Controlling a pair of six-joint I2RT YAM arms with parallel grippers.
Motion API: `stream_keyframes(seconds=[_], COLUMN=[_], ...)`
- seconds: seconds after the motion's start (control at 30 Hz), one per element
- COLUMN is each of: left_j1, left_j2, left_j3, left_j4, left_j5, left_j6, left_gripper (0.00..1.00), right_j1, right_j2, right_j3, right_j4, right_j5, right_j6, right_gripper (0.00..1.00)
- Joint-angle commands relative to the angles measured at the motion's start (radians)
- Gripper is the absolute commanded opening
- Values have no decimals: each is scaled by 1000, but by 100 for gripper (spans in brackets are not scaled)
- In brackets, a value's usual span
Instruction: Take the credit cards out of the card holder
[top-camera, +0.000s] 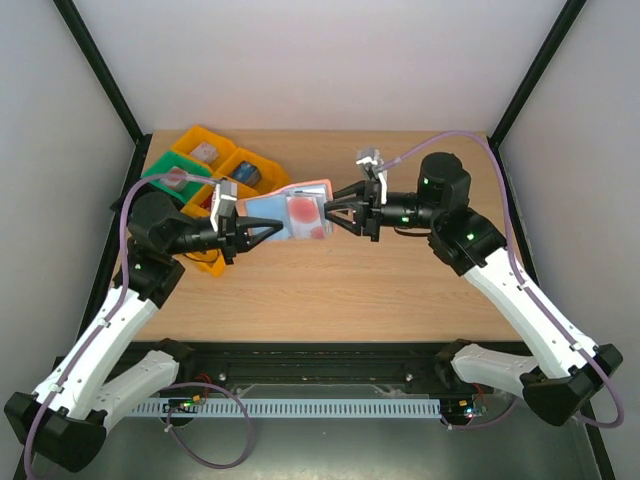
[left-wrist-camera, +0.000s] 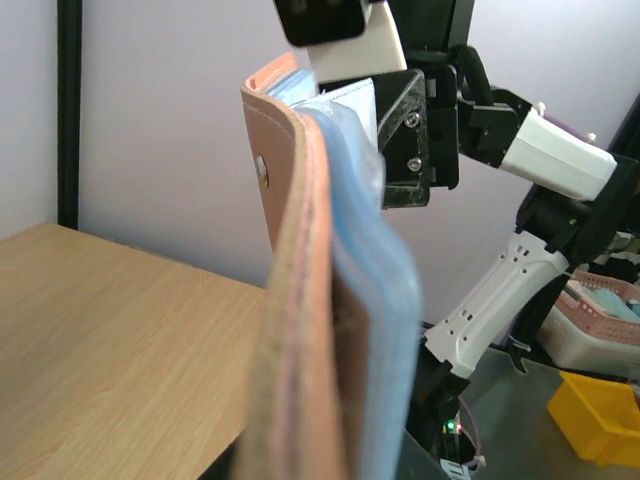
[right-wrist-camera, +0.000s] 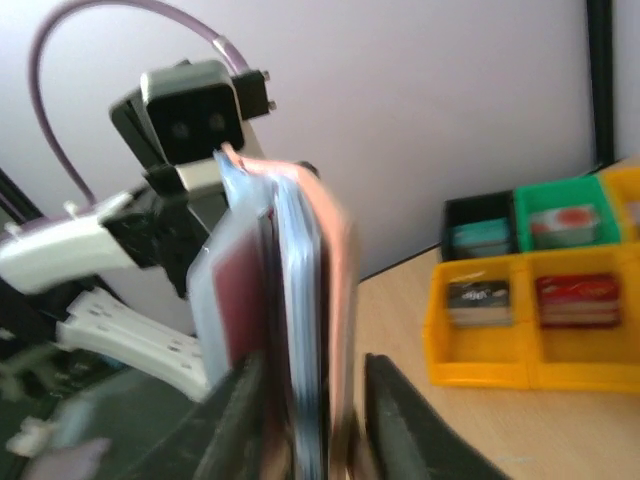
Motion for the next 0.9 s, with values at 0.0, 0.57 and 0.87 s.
stream_keyframes(seconds=[0.0,0.57,0.87], left_j1=[20,28,29], left_j2=[-20,-33,-29], left_j3=[14,41,44], left_j4=[72,0,-19], left_j5=[-25,19,-59], left_j6=[-27,133,129], left_gripper=[2,2,2], right_j1=[-36,-73,-69], right_j2=[-70,-58,-63], right_j3=[-43,-97,-93], right_j4=[43,191,223], right_j5=[46,91,85], right_j6=[-31,66,73], right_gripper=[33,77,68])
